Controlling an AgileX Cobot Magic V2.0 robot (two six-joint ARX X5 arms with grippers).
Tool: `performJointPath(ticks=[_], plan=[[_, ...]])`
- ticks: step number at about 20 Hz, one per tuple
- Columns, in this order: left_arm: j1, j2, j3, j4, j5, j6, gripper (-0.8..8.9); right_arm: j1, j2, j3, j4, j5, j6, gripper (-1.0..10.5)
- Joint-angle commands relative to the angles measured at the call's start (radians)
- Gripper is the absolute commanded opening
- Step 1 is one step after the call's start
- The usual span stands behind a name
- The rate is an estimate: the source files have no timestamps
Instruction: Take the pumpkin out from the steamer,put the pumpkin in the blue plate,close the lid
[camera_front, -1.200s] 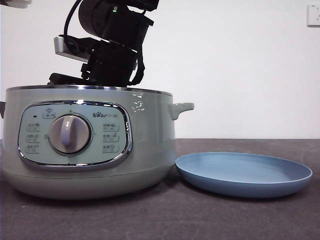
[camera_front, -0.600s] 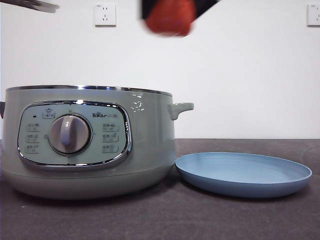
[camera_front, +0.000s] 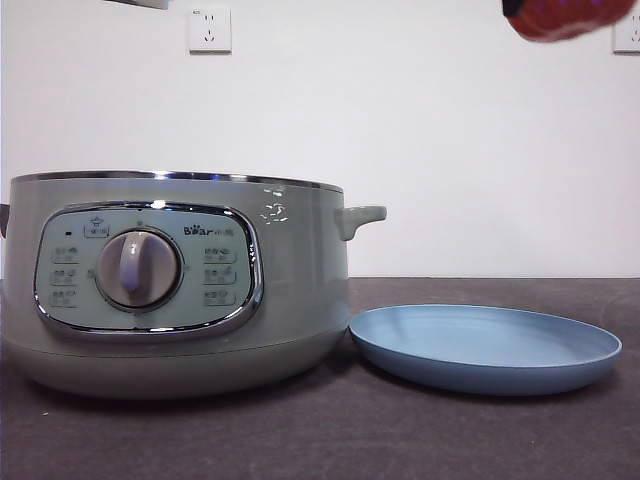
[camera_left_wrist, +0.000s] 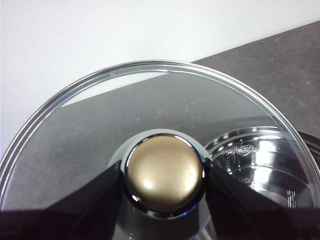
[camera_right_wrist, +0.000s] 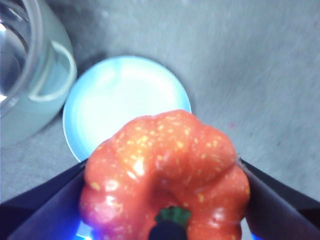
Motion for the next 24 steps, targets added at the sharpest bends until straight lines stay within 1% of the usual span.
performJointPath(ticks=[1, 4, 8, 9, 11, 14, 17, 19, 20, 21, 22, 24], plan=[[0.000, -0.010, 0.004, 0.049, -0.002, 0.011, -0.09, 0.002, -0.062, -0.175, 0.096, 0.000, 0.049, -0.1], [0.000, -0.010, 0.004, 0.049, 0.015, 0.011, -0.09, 0.001, -0.127, -0.389, 0.260, -0.001, 0.064, -0.1], [0.000, -0.010, 0.004, 0.050, 0.021, 0.011, -0.09, 0.001, -0.112, -0.601, 0.508, -0.013, 0.063, -0.1], [0.000, -0.010, 0.004, 0.050, 0.022, 0.010, -0.09, 0.001, -0.095, -0.637, 0.576, -0.043, 0.057, -0.1], [0.000, -0.010, 0.004, 0.050, 0.022, 0.008, -0.09, 0.000, -0.038, -0.658, 0.665, -0.132, 0.036, -0.1], [0.000, -0.010, 0.004, 0.050, 0.022, 0.008, -0.09, 0.000, 0.062, -0.658, 0.748, -0.141, 0.010, 0.0], [0.000, -0.010, 0.004, 0.050, 0.023, 0.008, -0.09, -0.005, 0.153, -0.658, 0.770, -0.168, -0.002, 0.0], [0.000, -0.010, 0.004, 0.049, 0.023, 0.008, -0.09, -0.006, 0.200, -0.658, 0.782, -0.166, -0.013, 0.1], [0.000, -0.010, 0.004, 0.050, 0.023, 0.008, -0.09, -0.006, 0.219, -0.658, 0.792, -0.166, -0.016, 0.4], [0.000, -0.010, 0.004, 0.050, 0.023, 0.008, -0.09, -0.006, 0.233, -0.658, 0.799, -0.166, -0.017, 1.1], [0.000, -0.010, 0.004, 0.050, 0.023, 0.008, -0.09, -0.006, 0.245, -0.658, 0.805, -0.166, -0.016, 2.1], [0.000, -0.010, 0.004, 0.050, 0.040, 0.008, -0.09, -0.006, 0.251, -0.658, 0.805, -0.165, -0.015, 4.6]])
